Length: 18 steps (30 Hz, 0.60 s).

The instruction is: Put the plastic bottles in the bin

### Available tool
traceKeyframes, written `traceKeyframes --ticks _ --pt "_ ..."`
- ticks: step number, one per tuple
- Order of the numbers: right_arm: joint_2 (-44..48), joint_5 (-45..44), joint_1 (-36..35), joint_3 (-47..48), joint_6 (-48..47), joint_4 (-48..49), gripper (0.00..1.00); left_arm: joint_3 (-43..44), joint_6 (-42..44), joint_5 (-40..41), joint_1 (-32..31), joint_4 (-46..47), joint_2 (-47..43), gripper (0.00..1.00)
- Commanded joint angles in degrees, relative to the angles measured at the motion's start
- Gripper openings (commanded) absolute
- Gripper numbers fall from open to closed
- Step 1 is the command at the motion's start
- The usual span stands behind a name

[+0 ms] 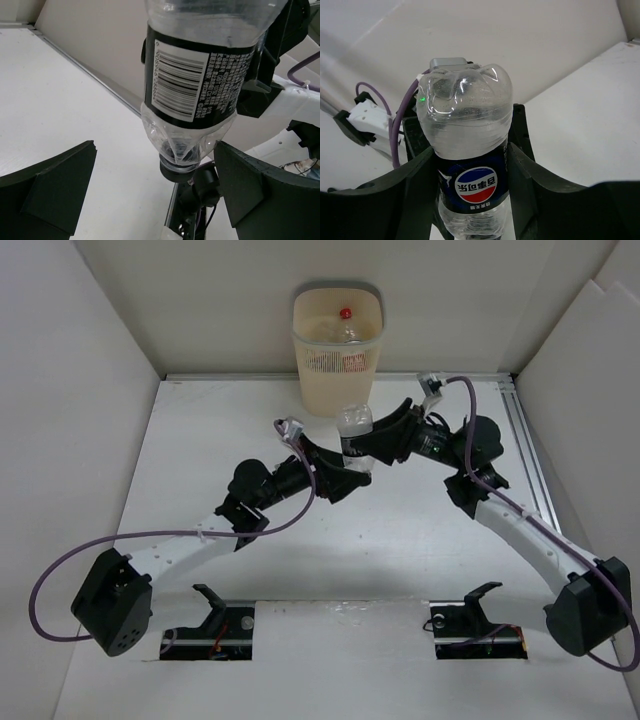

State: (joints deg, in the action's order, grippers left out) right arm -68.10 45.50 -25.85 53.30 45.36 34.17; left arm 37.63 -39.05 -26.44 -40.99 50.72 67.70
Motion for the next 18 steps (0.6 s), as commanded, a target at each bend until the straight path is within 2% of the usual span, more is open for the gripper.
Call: traceKeyframes --ticks 1,12,13,14,15,16,17,18 --pt "0.9 2.0 -2.4 -0.9 3.0 5.6 0.00 2.5 1.0 3.0 0.1 7.5 -0.4 1.00" --pt "-2.7 1.4 -5.8 -1.5 9.1 15.0 0.00 3.6 -2.1 -0.6 0.1 15.4 0.1 1.00" --pt "-2.7 1.4 -5.8 -1.0 9.9 15.6 0.00 3.6 -2.1 -0.6 0.1 15.4 0.1 0.96" --pt "-3.2 1.4 -6.4 -1.0 10.5 17.3 0.00 3.6 -2.1 -0.6 0.1 15.4 0.8 0.90" --pt "-3.9 2.0 -6.4 -1.0 12.0 18.4 0.02 3.6 -1.6 0.0 0.1 15.4 0.8 0.78" --pt "-4.4 3.3 -6.4 -1.0 13.0 19.9 0.03 3.6 -1.0 0.0 0.1 15.4 1.5 0.56" --pt "-4.4 3.3 -6.4 -1.0 14.1 21.8 0.06 4.5 -1.0 0.6 0.1 14.5 2.3 0.15" --pt "-5.0 3.9 -6.4 -1.8 16.7 25.9 0.19 6.0 -1.0 0.6 0.1 13.5 2.8 0.02"
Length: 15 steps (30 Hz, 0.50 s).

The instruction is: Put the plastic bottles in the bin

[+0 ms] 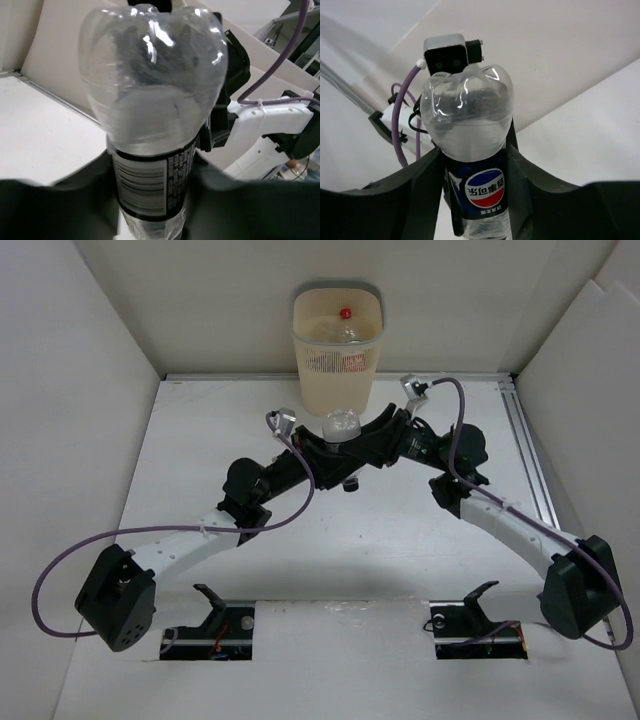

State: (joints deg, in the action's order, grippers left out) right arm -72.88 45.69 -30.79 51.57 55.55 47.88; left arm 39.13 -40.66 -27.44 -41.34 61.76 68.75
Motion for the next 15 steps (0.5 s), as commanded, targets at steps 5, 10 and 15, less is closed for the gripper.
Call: traceKeyframes --ticks 5,10,15 --pt "1.4 4.9 3.1 -0.6 8.9 15.2 0.94 7.1 1.7 -1.0 0.5 1.8 4.5 0.00" --pt "8.6 3.7 14.6 -0.1 0.6 -2.5 1.00 14.4 9.1 0.3 1.0 -6.9 6.5 0.00" --pt "17.8 -1.7 23.9 2.7 -14.6 -26.4 1.00 29.4 17.3 1.4 5.3 -14.8 13.6 0.00"
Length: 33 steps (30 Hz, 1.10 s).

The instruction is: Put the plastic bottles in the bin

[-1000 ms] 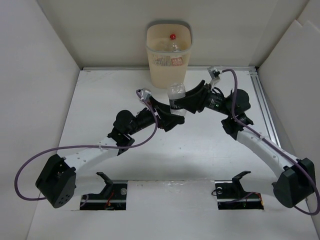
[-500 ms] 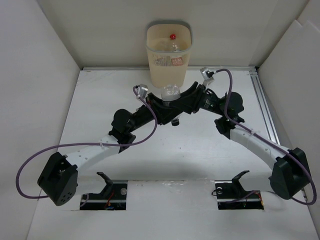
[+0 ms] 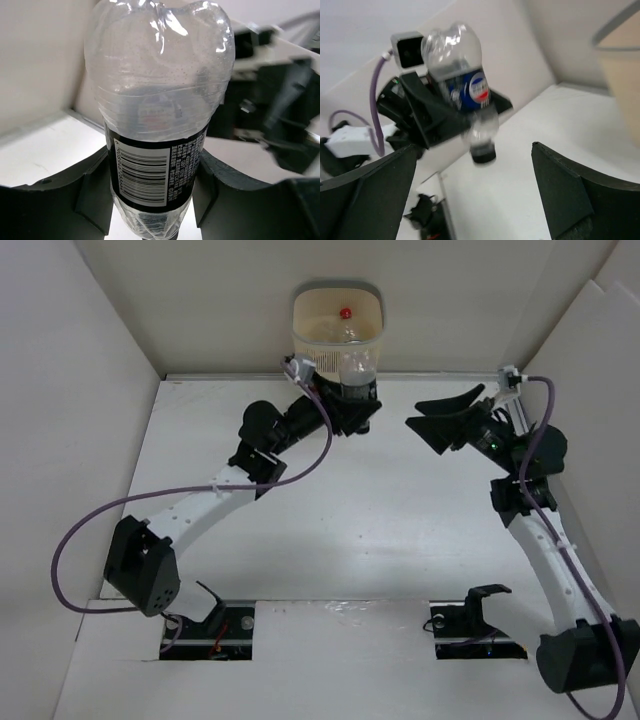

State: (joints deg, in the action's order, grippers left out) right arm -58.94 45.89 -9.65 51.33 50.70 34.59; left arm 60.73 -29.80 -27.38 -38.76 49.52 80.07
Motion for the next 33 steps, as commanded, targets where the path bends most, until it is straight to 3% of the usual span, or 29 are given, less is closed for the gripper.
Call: traceKeyframes --ticks 1,14,19,24,33 --pt "4.5 -2.6 4.4 3.7 -10.5 -14.9 1.00 10.4 7.1 2.0 3.6 -5.4 3.9 0.00" --pt "11.4 -0.2 8.7 -1.9 -14.7 -21.9 1.00 56.1 13.5 5.8 11.6 -14.7 38.8 0.00" --pt "13.6 0.4 8.7 -5.2 -16.5 -23.7 1.00 58.7 5.6 7.0 15.3 -5.3 44.6 0.00" --pt "15.4 2.0 8.7 -7.6 -17.1 -23.7 1.00 65.7 1.8 5.2 17.5 -4.4 49.0 0.00" --pt "13.7 3.1 8.7 -6.4 -17.7 -24.3 1.00 62.9 -3.0 0.7 18.0 1.6 48.0 0.00"
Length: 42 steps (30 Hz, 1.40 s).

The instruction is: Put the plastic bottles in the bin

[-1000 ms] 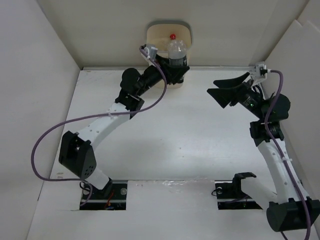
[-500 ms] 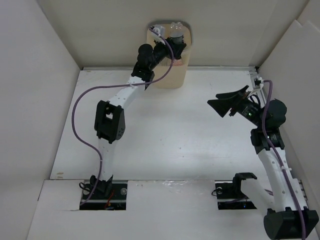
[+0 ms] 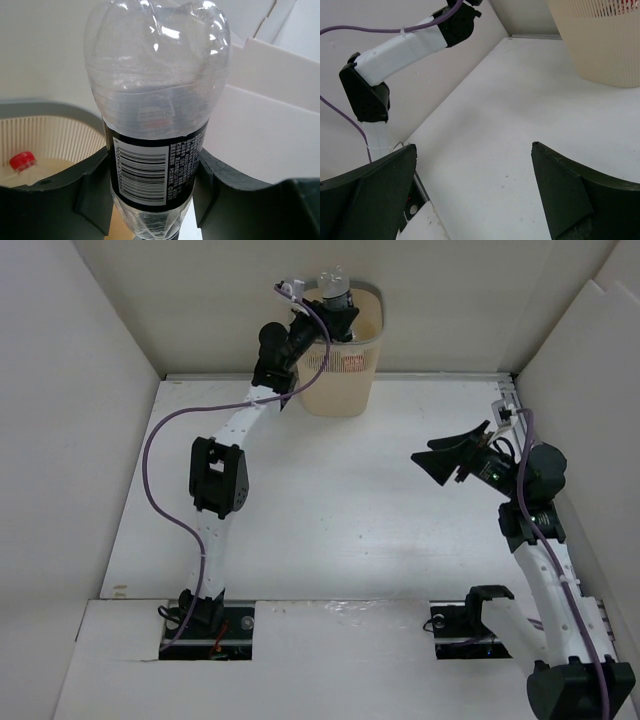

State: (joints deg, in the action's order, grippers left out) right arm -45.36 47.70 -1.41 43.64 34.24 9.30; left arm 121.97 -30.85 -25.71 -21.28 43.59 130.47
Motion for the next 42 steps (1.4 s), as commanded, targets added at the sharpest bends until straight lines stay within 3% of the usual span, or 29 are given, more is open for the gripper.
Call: traceKeyframes --ticks 1,5,9,14,17,19,20,27,29,33,35,38,39,40,42 --pt "-0.4 1.3 0.4 1.3 -1.3 0.5 1.00 1.7 -2.5 -0.9 0.5 7.6 -2.4 0.00" --pt "-0.4 1.3 1.0 1.3 -1.8 0.5 1.00 0.8 -2.5 -1.5 0.5 8.4 -2.9 0.00" --pt "-0.4 1.9 1.0 1.3 -1.3 0.5 1.00 -1.0 1.6 5.1 0.5 11.3 -4.4 0.00" --pt "1.8 2.4 1.0 0.7 -0.8 0.5 1.00 7.6 4.9 9.1 1.1 8.2 2.0 0.01" --pt "2.5 2.9 1.0 0.1 -0.2 0.5 1.00 9.8 4.9 11.1 1.1 8.7 4.1 0.19" --pt "2.5 2.9 1.0 0.1 -0.2 0.5 1.00 13.6 4.9 11.9 1.1 6.3 6.5 0.85" --pt "2.5 3.5 1.0 0.1 -0.2 0.5 1.00 14.6 4.9 12.9 1.1 4.0 7.0 1.00" --pt "3.6 3.4 0.4 0.1 -0.2 0.5 1.00 14.5 6.3 14.2 1.1 0.8 4.2 1.00" --pt "4.1 1.8 0.4 0.1 -2.0 -2.2 1.00 13.2 7.0 13.7 1.1 -1.0 -0.1 1.00" --pt "4.1 -9.0 0.4 5.7 -9.0 -14.6 1.00 7.9 11.0 13.8 0.5 -9.5 -12.9 1.00" --pt "4.1 -17.3 0.4 9.9 -11.3 -19.6 1.00 6.4 12.7 13.8 0.5 -20.4 -21.2 1.00" --pt "3.4 -25.5 -0.8 14.6 -15.2 -28.6 1.00 -4.5 13.3 18.7 -0.7 -32.1 -31.3 1.00" --pt "2.6 -27.4 -0.8 17.8 -15.7 -32.7 1.00 -9.0 13.3 20.5 -1.3 -33.5 -39.3 1.00" --pt "2.6 -29.3 -1.8 19.1 -16.3 -34.5 1.00 -19.0 13.3 23.1 -1.3 -34.6 -43.3 1.00" --pt "2.6 -34.7 -4.3 22.1 -16.8 -37.1 1.00 -29.3 9.6 28.3 -1.3 -35.5 -55.0 1.00"
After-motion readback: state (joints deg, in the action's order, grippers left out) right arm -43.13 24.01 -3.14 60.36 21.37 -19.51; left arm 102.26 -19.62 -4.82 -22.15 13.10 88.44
